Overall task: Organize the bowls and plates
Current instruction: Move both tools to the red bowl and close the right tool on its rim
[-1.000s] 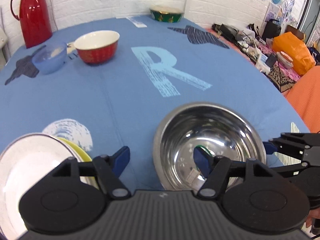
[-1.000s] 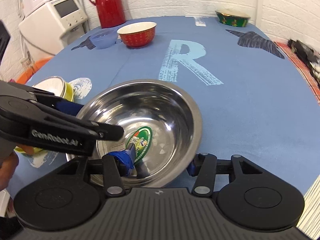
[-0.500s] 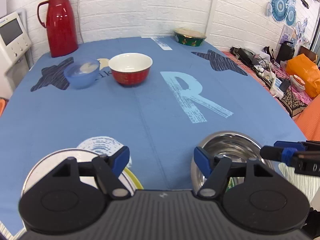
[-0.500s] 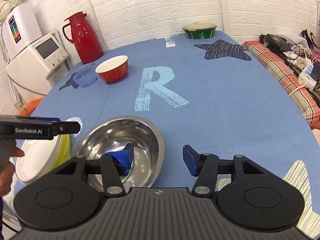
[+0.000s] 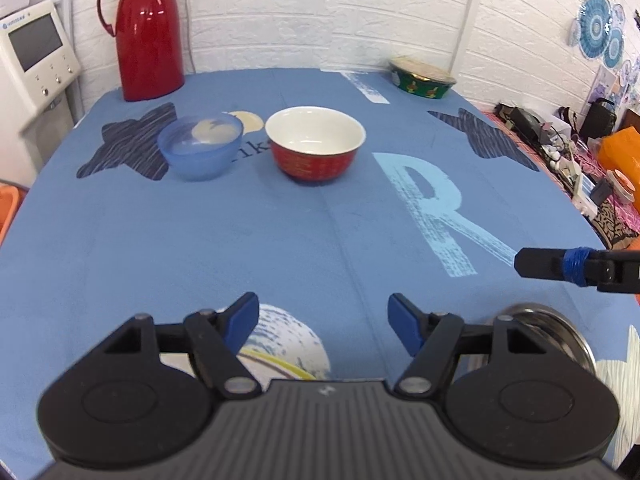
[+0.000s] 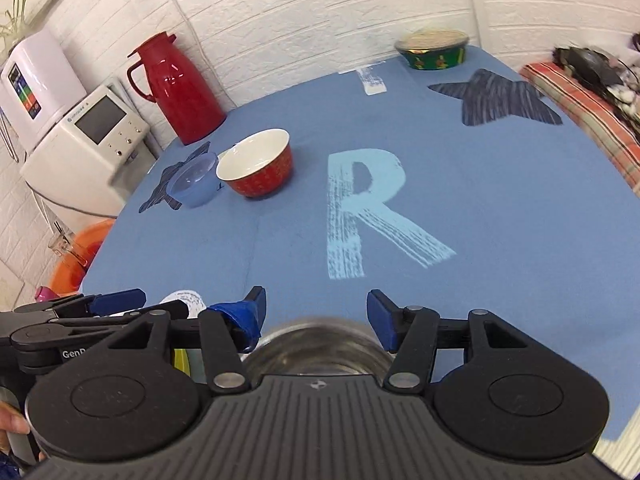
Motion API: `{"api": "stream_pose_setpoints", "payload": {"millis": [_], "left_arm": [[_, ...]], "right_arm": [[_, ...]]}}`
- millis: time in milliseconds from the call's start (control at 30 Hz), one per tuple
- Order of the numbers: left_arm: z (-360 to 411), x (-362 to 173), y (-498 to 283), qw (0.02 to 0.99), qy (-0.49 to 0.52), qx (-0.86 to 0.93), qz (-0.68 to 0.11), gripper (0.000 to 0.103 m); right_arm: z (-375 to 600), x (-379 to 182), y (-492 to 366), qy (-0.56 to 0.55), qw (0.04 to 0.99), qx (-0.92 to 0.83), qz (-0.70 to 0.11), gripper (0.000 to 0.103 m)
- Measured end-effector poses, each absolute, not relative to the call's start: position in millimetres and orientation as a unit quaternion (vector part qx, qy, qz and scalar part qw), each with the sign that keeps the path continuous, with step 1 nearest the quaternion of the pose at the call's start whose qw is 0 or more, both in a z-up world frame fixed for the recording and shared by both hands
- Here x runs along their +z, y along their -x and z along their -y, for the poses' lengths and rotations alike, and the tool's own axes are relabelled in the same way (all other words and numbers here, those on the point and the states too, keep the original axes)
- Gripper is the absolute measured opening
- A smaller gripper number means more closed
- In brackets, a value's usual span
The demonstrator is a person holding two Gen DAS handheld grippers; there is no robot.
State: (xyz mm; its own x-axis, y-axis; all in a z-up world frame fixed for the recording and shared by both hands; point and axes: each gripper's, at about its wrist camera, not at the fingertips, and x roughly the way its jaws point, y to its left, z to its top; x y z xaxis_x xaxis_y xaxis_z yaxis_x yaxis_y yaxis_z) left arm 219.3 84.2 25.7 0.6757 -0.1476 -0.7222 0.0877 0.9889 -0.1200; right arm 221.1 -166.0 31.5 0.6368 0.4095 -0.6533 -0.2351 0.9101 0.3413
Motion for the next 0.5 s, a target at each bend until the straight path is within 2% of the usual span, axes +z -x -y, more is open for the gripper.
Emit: {"api": "stream_pose_setpoints", "payload": {"millis": [500], "left_arm": [[-137, 36, -323, 0.881, 0.233, -0.028, -0.410, 0.071]], "right_arm": [[104, 49, -326, -0.052, 0.893, 0.210, -0.394, 0.043]]}}
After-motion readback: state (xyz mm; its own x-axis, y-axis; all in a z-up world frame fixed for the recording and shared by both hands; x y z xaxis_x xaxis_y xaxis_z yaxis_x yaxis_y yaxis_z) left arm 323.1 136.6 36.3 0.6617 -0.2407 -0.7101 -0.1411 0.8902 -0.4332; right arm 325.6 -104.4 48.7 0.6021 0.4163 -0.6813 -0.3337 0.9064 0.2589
